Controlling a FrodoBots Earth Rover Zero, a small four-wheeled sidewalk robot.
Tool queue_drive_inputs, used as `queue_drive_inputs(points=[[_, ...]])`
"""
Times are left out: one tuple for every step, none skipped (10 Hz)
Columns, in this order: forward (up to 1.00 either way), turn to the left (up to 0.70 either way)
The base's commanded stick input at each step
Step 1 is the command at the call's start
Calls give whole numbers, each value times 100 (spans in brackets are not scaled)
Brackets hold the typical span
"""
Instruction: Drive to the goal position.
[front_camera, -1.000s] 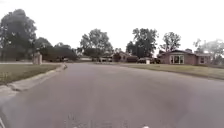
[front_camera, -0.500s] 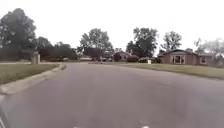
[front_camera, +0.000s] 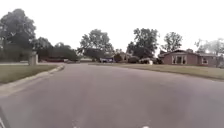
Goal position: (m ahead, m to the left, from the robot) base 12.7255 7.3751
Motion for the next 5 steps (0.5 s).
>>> queue_drive_inputs(points=[[70,0],[70,0],[70,0],[70,0],[70,0]])
